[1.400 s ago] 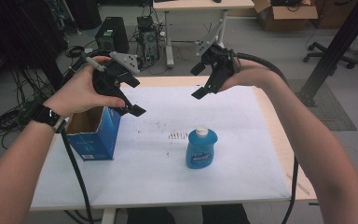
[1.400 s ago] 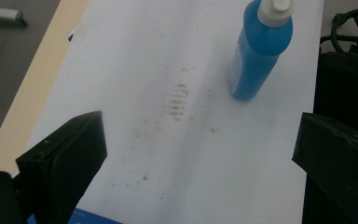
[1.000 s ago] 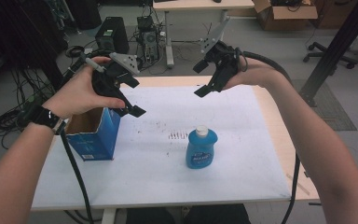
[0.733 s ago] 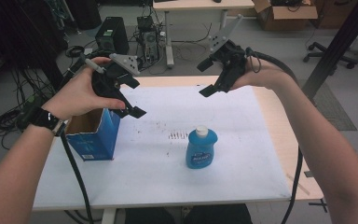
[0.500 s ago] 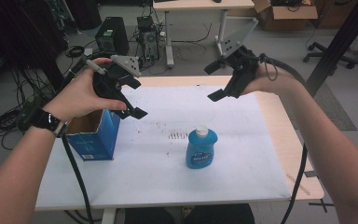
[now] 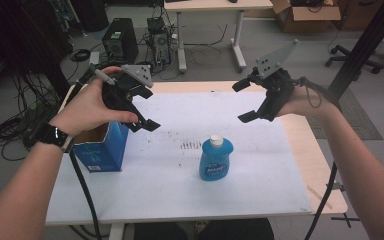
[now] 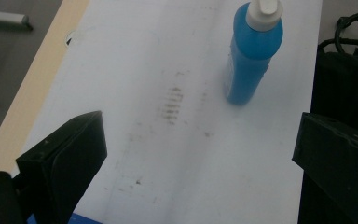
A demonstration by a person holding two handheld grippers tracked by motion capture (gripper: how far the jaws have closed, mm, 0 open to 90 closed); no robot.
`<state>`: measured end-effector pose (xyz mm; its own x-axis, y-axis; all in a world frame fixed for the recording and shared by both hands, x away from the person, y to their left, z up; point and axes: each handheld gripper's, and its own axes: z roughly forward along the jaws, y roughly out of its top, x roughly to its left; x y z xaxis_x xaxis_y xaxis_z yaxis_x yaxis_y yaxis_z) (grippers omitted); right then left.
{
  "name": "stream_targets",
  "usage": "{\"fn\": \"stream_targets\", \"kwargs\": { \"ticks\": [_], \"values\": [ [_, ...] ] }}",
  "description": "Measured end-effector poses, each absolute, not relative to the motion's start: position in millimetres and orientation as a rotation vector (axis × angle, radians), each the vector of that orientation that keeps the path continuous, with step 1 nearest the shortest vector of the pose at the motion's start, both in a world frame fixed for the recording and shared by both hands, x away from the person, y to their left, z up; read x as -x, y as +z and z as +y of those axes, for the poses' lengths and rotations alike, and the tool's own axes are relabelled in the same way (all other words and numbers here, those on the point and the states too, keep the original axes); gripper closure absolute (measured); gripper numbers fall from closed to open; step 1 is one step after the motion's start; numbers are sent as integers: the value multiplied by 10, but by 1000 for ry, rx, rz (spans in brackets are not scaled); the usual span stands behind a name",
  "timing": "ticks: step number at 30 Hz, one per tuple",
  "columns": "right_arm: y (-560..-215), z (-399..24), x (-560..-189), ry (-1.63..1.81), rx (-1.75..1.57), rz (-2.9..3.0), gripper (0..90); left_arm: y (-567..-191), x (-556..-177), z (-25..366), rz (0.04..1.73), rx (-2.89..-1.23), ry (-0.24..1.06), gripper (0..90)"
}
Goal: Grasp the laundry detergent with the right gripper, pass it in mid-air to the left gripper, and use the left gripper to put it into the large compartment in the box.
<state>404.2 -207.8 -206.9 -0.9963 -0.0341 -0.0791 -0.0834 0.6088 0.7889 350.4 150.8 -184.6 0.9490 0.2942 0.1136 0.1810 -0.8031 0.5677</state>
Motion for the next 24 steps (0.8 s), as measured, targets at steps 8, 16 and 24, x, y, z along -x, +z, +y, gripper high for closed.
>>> {"fn": "stream_targets", "kwargs": {
  "ticks": [8,16,24],
  "values": [
    [-2309,-2190,-3970,1415,88,2764,30,-1919,-3470,1525,353,-2520,262,31],
    [-2527,-2262,-3927,1441,60,2772,29,-1942,-3445,1550,357,-2514,270,31],
    [-2750,-2299,-3914,1483,43,2786,29,-1939,-3418,1572,353,-2511,273,31]
  ]
}}
